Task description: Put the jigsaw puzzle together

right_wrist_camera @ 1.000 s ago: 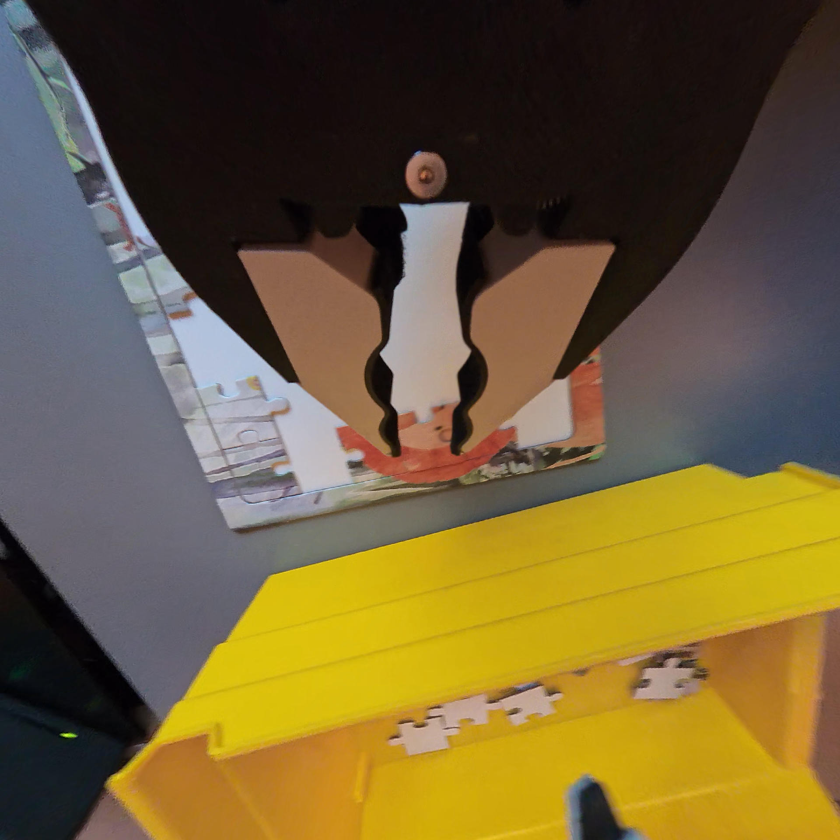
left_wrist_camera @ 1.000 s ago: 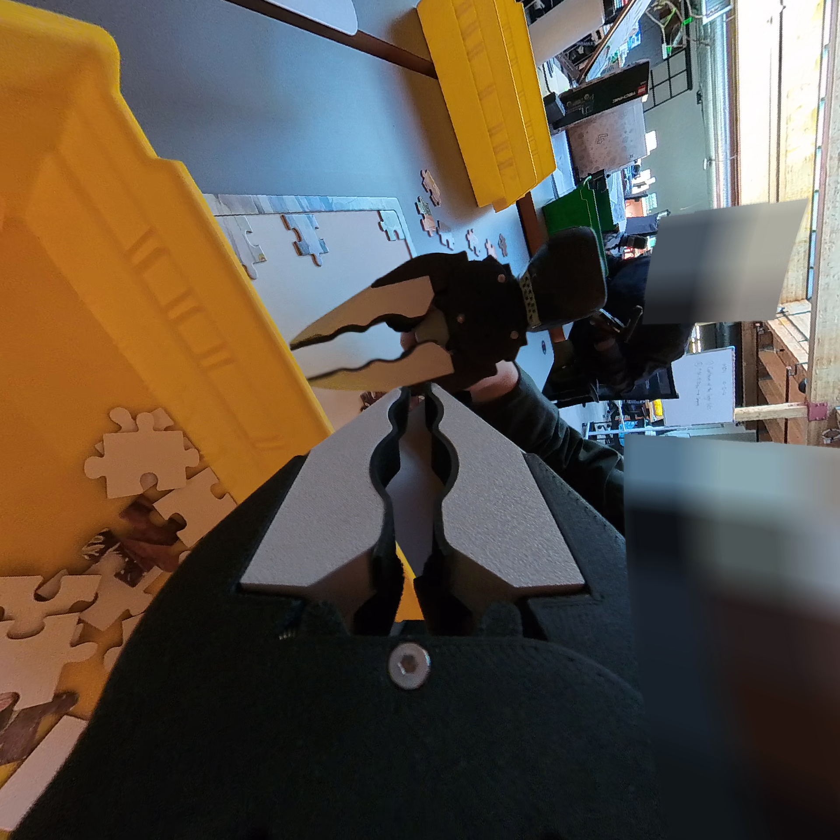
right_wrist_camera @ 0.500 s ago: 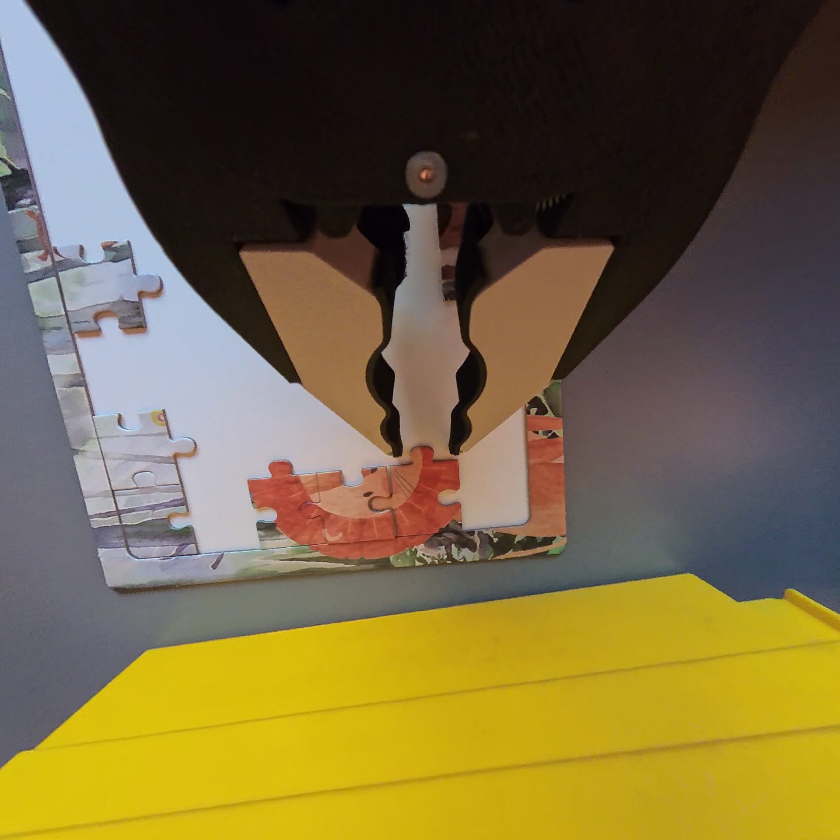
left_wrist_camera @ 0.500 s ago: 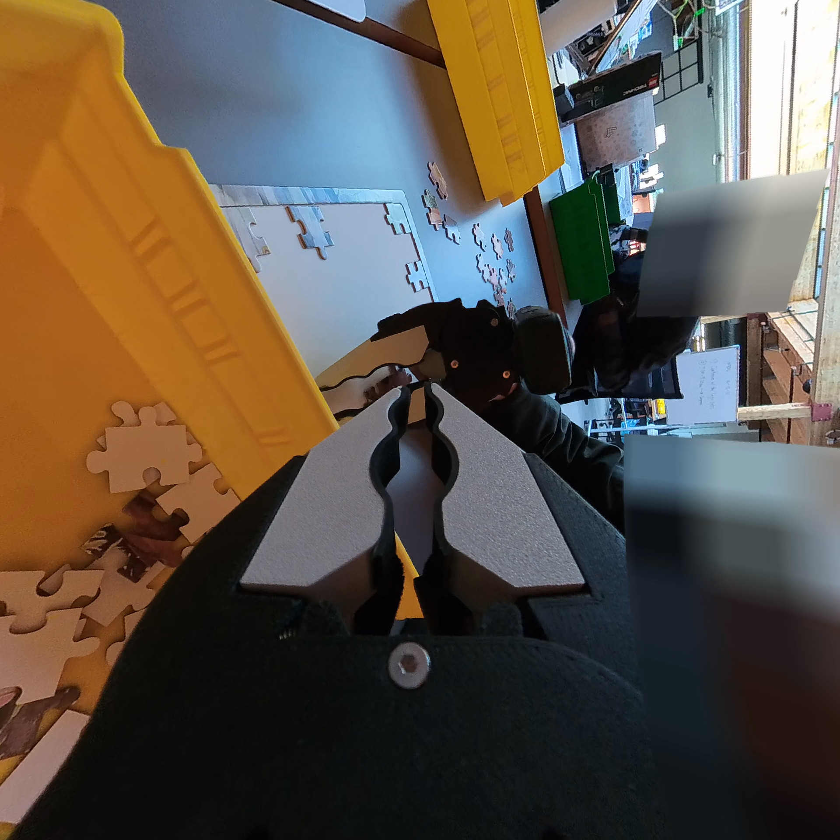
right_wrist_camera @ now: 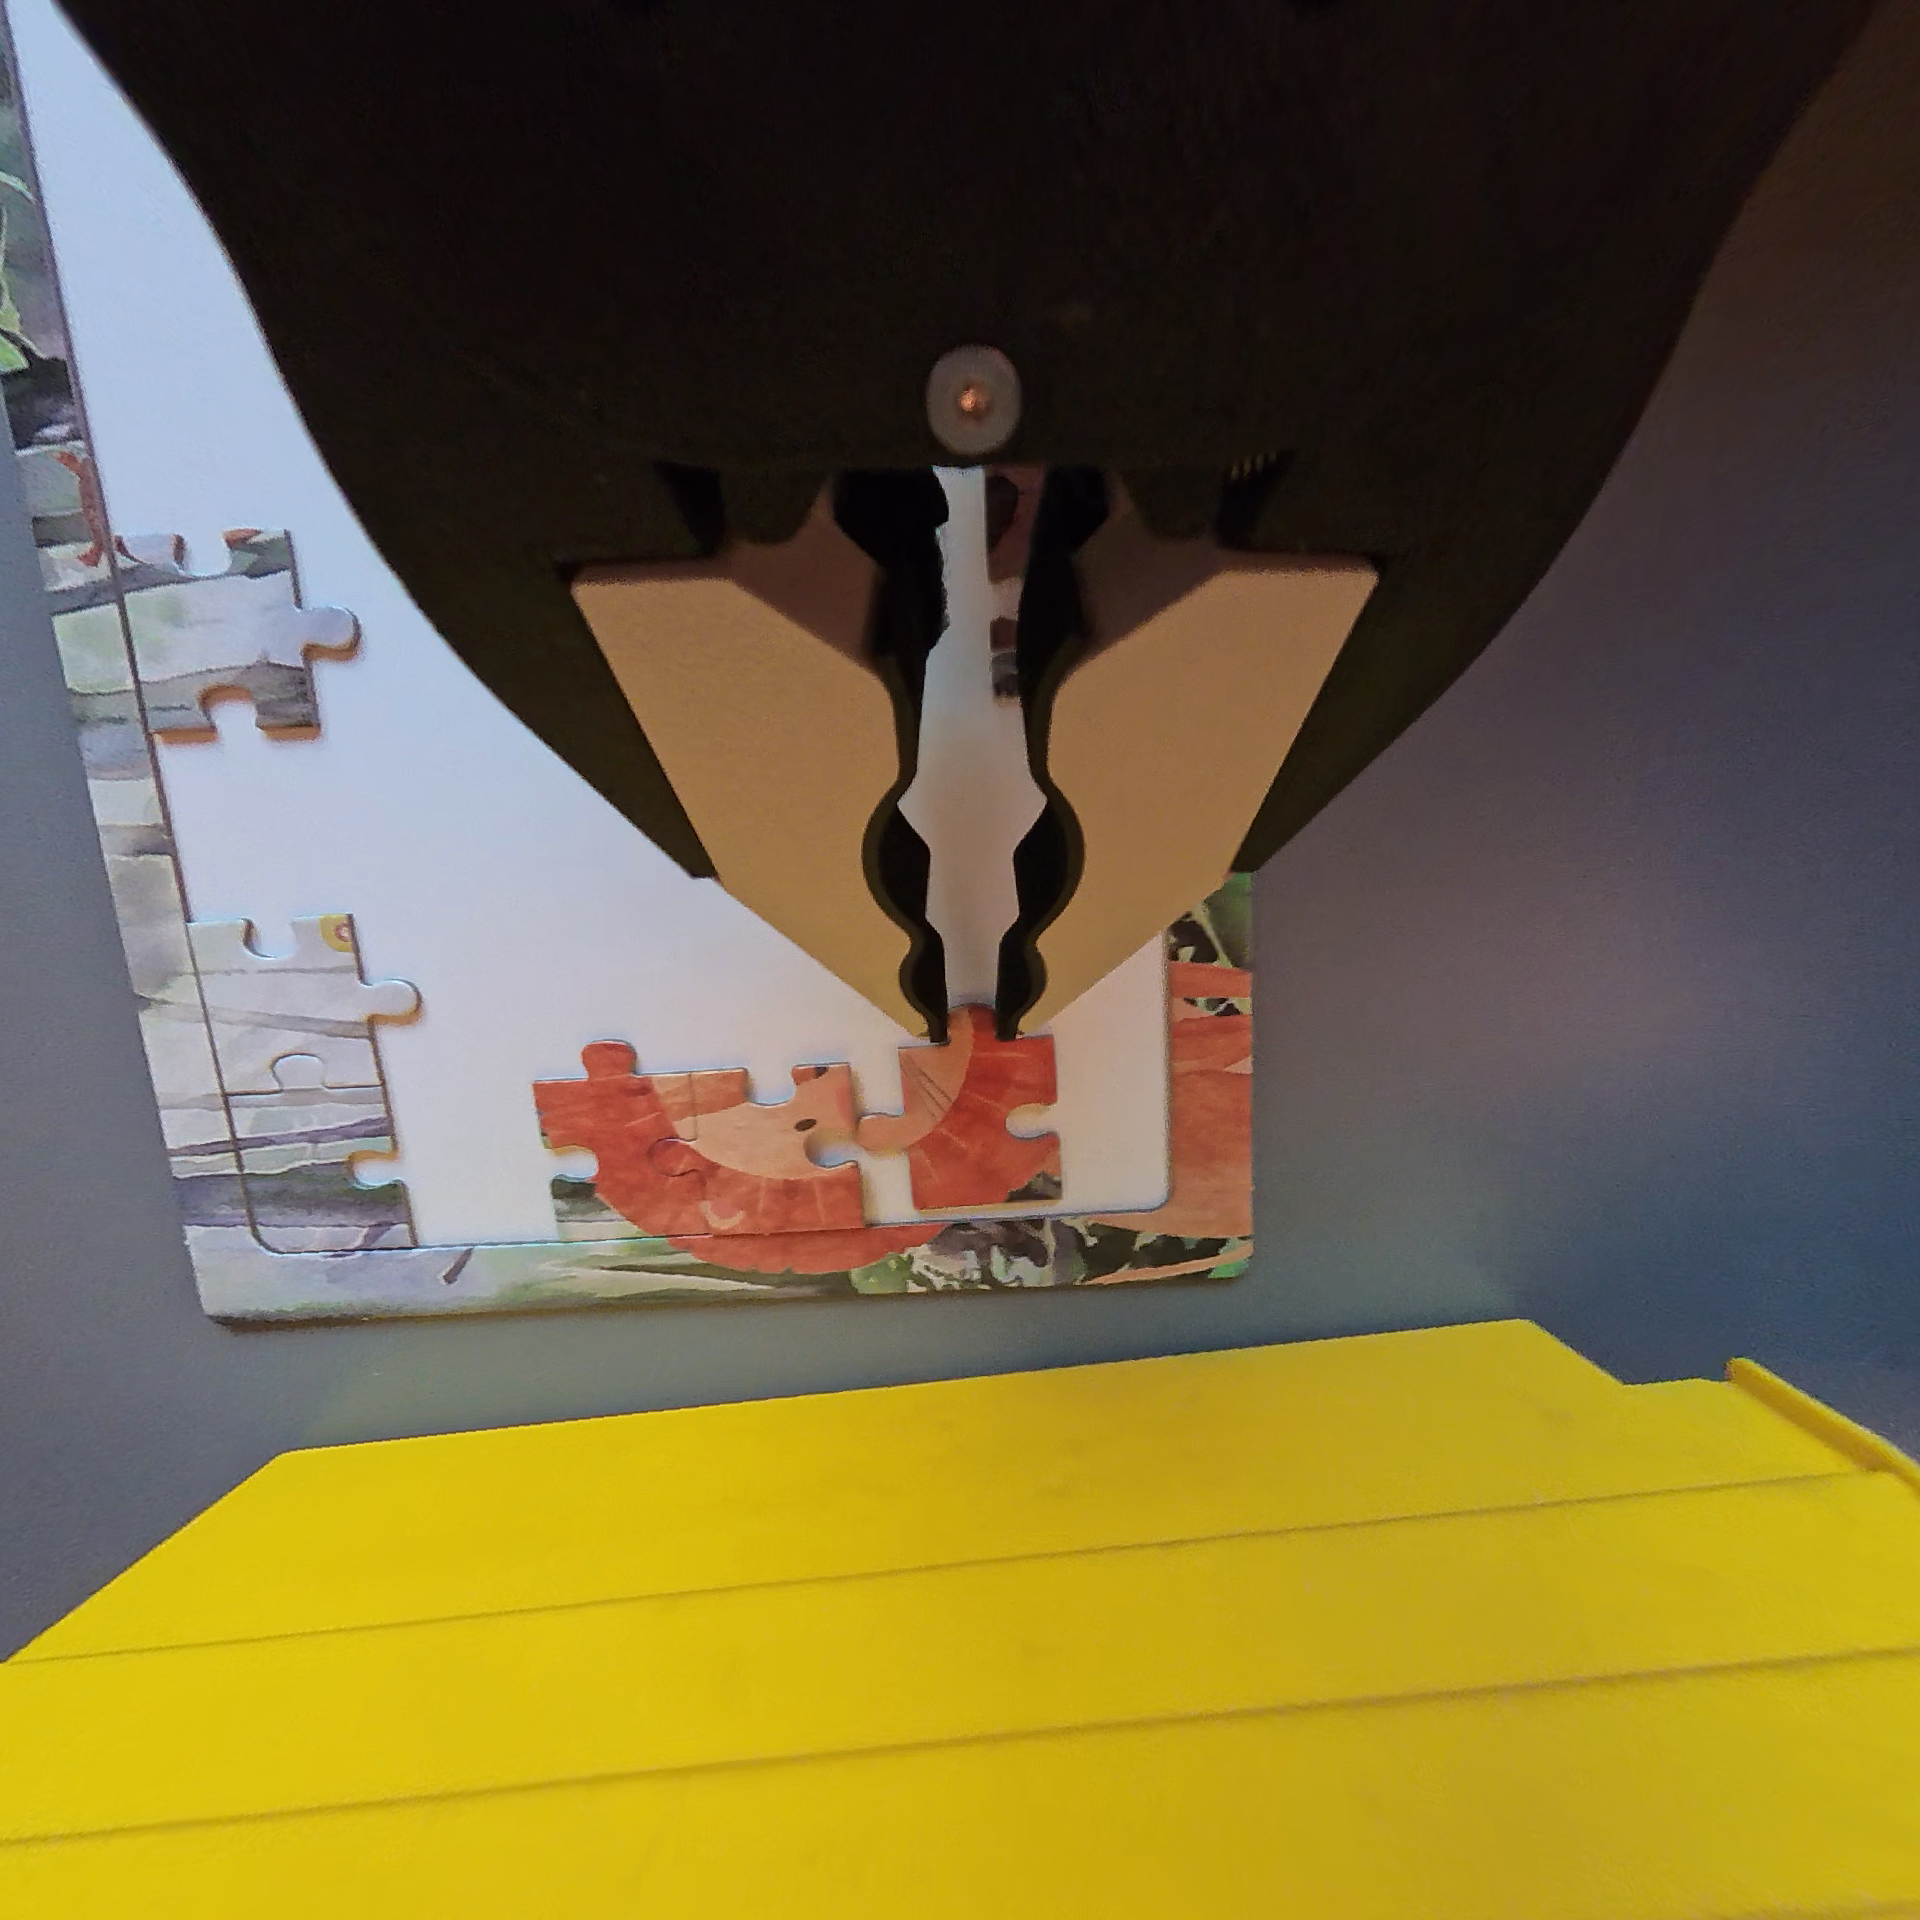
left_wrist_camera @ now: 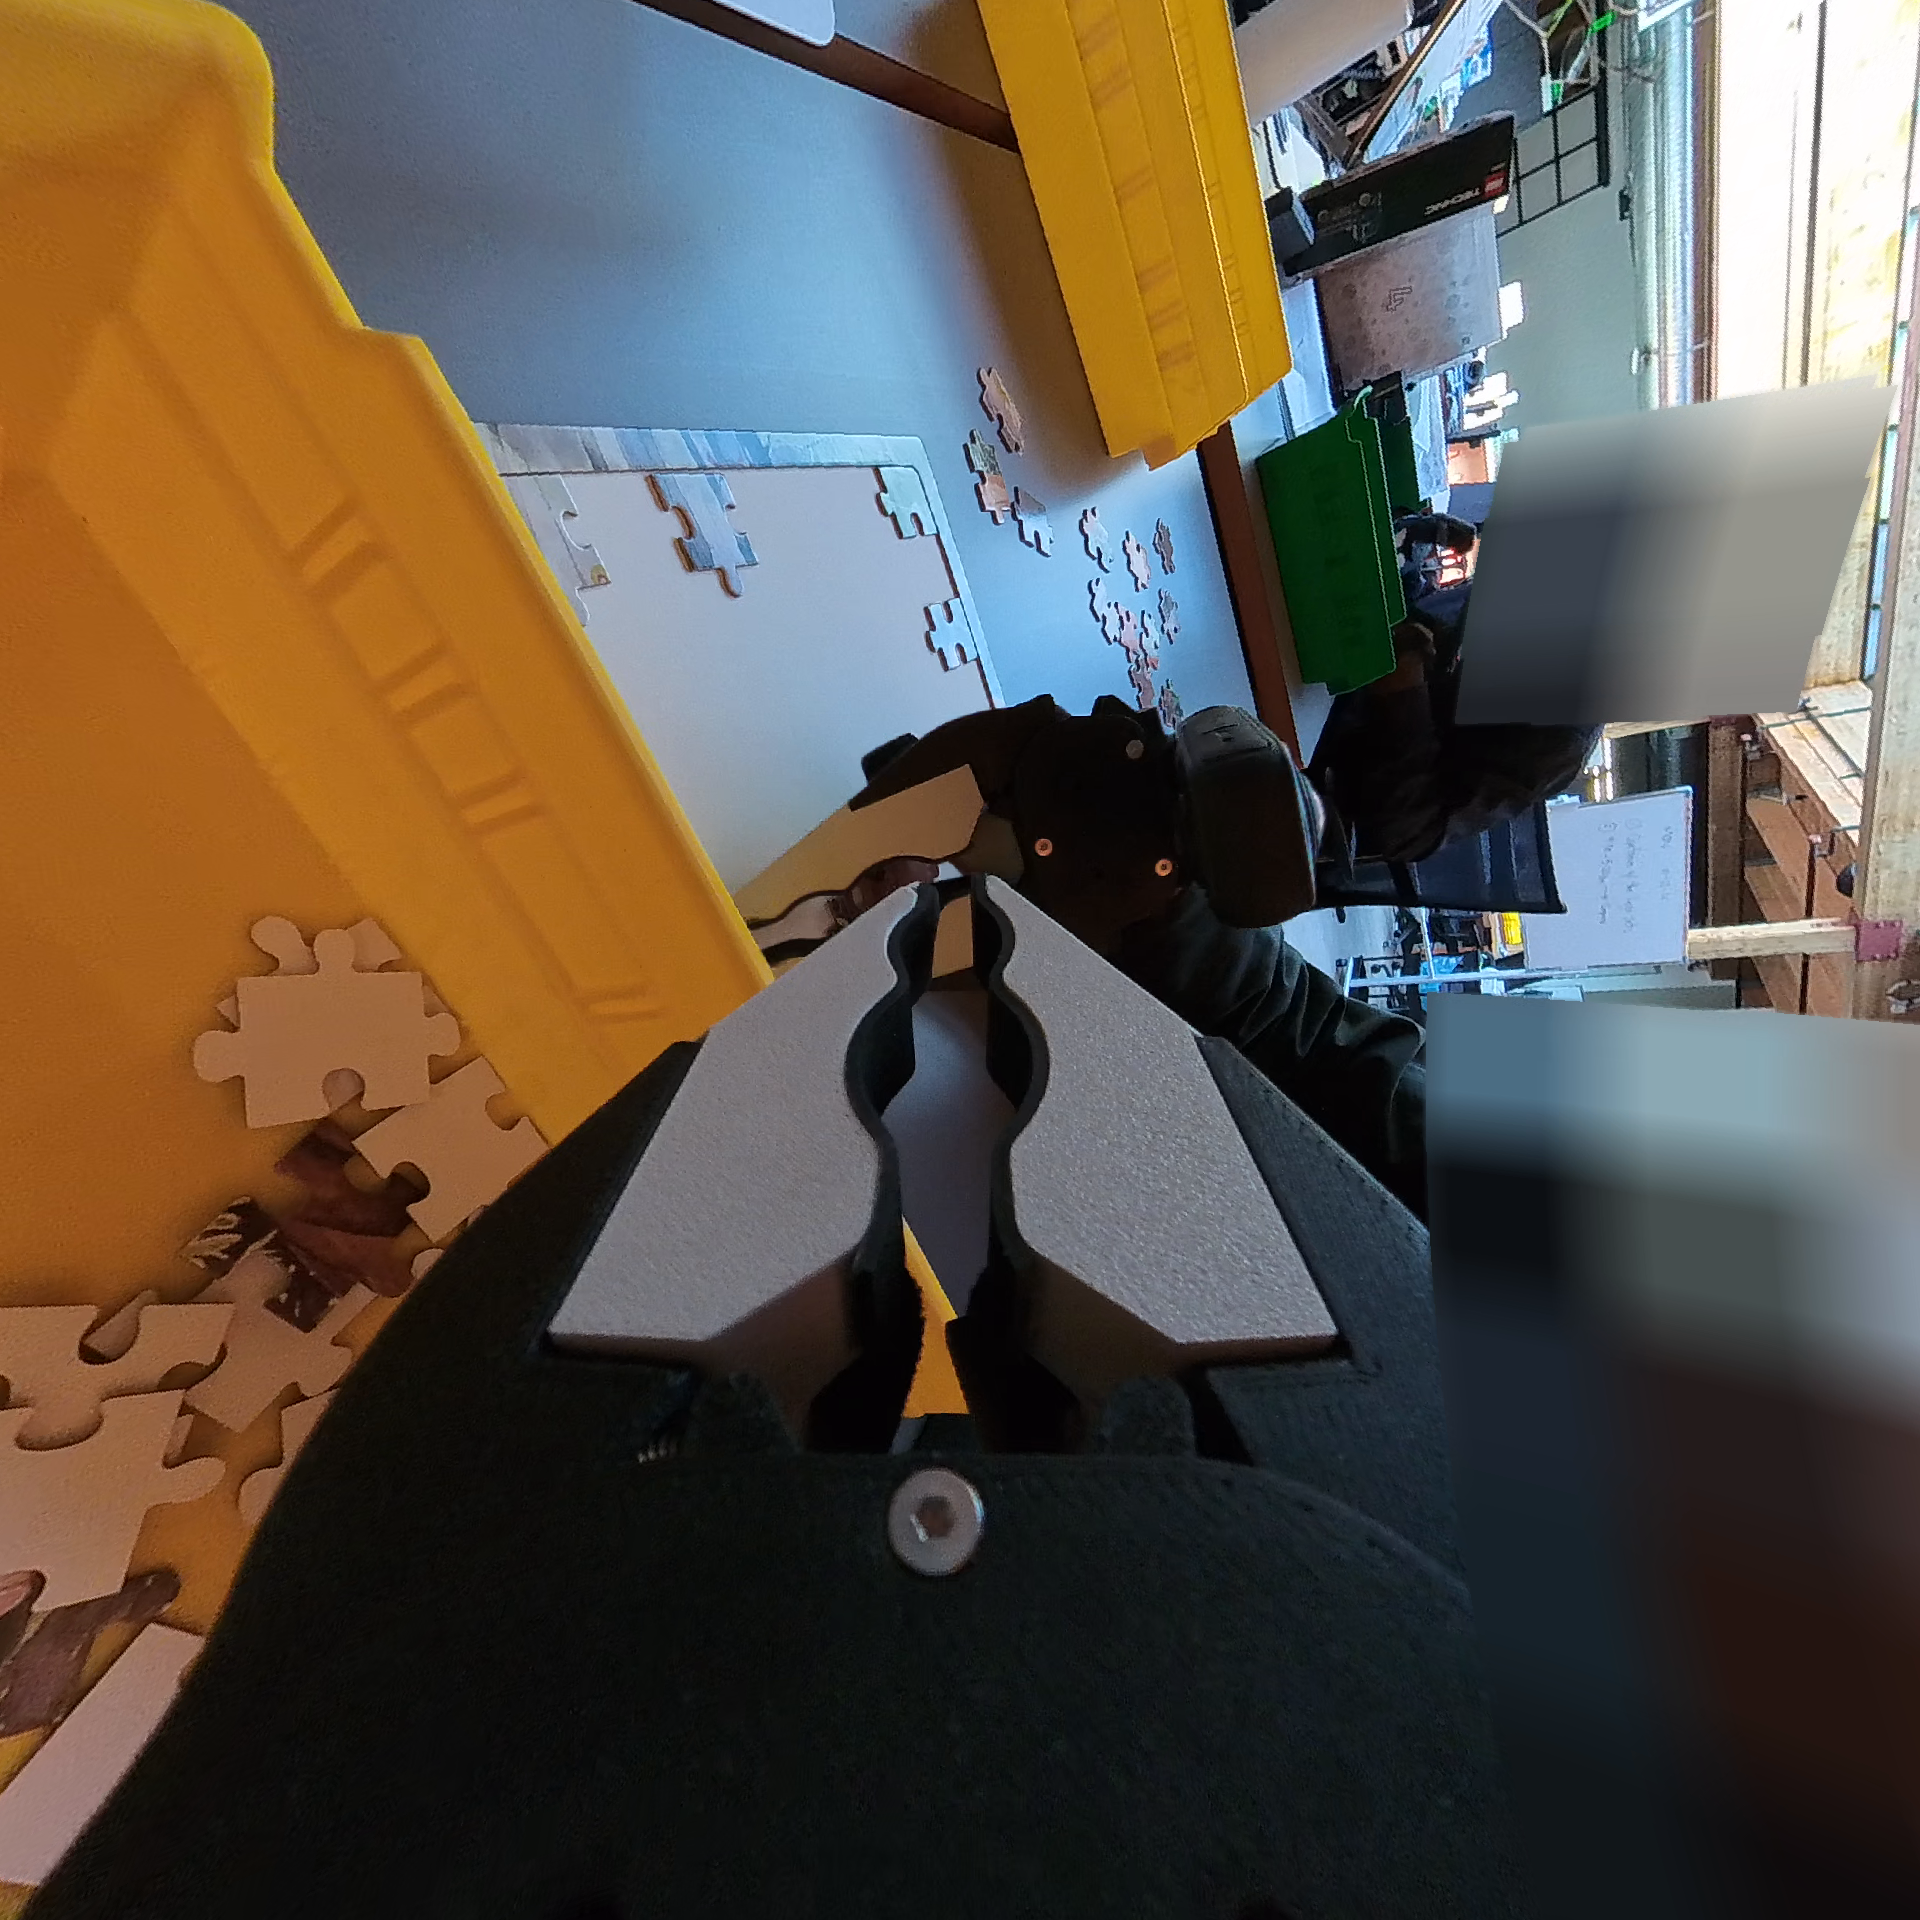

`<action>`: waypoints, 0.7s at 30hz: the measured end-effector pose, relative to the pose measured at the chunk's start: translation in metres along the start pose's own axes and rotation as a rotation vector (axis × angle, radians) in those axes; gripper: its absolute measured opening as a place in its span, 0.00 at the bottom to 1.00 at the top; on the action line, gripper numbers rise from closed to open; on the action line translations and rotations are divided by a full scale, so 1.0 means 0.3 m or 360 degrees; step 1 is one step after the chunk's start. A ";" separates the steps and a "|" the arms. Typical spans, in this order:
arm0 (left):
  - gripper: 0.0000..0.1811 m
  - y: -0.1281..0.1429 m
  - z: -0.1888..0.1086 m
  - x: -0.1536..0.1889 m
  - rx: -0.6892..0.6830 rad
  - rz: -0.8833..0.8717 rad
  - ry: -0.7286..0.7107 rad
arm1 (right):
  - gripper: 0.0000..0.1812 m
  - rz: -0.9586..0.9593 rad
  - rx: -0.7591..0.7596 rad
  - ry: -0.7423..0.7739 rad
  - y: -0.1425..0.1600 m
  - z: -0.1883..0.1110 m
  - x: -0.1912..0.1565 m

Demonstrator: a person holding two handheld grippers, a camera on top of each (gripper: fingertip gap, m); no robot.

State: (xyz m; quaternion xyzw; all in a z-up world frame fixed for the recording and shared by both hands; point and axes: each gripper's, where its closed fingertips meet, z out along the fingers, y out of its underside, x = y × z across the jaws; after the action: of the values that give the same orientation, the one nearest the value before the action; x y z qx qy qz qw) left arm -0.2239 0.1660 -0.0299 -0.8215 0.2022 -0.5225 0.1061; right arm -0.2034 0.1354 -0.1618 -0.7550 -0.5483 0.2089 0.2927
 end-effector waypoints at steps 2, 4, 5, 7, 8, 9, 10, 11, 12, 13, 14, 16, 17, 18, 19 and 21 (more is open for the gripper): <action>0.02 0.000 0.000 0.000 0.0000 -0.0002 0.0001 | 0.05 -0.0001 0.0003 -0.0033 -0.005 -0.006 -0.011; 0.02 -0.001 -0.001 0.000 0.0001 -0.0002 0.0001 | 0.05 -0.0050 0.0008 -0.0036 -0.009 -0.012 -0.017; 0.02 0.000 0.000 0.000 0.0000 -0.0001 0.0001 | 0.05 -0.0097 0.0017 -0.0027 -0.013 -0.016 -0.020; 0.02 0.000 0.000 0.000 -0.0001 -0.0002 0.0000 | 0.05 -0.0167 0.0027 0.0034 -0.021 -0.021 -0.011; 0.02 0.000 0.001 -0.001 -0.0002 -0.0003 0.0000 | 0.05 -0.0182 0.0034 0.0067 -0.025 -0.022 -0.001; 0.02 0.000 0.001 -0.001 -0.0003 -0.0003 -0.0002 | 0.05 -0.0189 0.0048 0.0099 -0.031 -0.023 0.009; 0.02 0.000 0.002 -0.001 -0.0004 -0.0002 -0.0002 | 0.05 -0.0186 0.0061 0.0106 -0.033 -0.022 0.013; 0.02 0.001 0.003 -0.001 -0.0005 -0.0002 -0.0001 | 0.05 -0.0176 0.0070 0.0107 -0.034 -0.020 0.016; 0.02 0.001 0.003 -0.001 -0.0007 -0.0002 -0.0002 | 0.05 -0.0168 0.0079 0.0113 -0.034 -0.019 0.021; 0.02 0.001 0.004 -0.002 -0.0007 -0.0003 -0.0002 | 0.05 -0.0157 0.0078 0.0120 -0.031 -0.018 0.027; 0.02 0.001 0.004 -0.002 -0.0007 -0.0003 -0.0002 | 0.05 -0.0142 0.0069 0.0118 -0.026 -0.016 0.031; 0.02 0.001 0.005 -0.004 -0.0008 -0.0007 -0.0004 | 0.05 -0.0103 0.0071 0.0114 -0.021 -0.014 0.038; 0.02 0.001 0.005 -0.005 -0.0008 -0.0009 -0.0004 | 0.05 -0.0074 0.0078 0.0095 -0.022 -0.013 0.037; 0.02 0.001 0.005 -0.006 -0.0010 -0.0010 -0.0004 | 0.05 -0.0037 0.0081 0.0065 -0.020 -0.011 0.033; 0.02 0.001 0.006 -0.006 -0.0011 -0.0010 -0.0003 | 0.05 0.0002 0.0083 0.0037 -0.018 -0.008 0.031; 0.02 0.001 0.006 -0.006 -0.0011 -0.0010 -0.0004 | 0.05 0.0062 0.0083 0.0009 -0.011 -0.003 0.032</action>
State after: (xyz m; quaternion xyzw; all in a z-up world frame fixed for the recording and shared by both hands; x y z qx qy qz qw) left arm -0.2229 0.1663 -0.0323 -0.8231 0.2013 -0.5212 0.1018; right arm -0.2022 0.1453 -0.1588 -0.7582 -0.5271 0.2266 0.3098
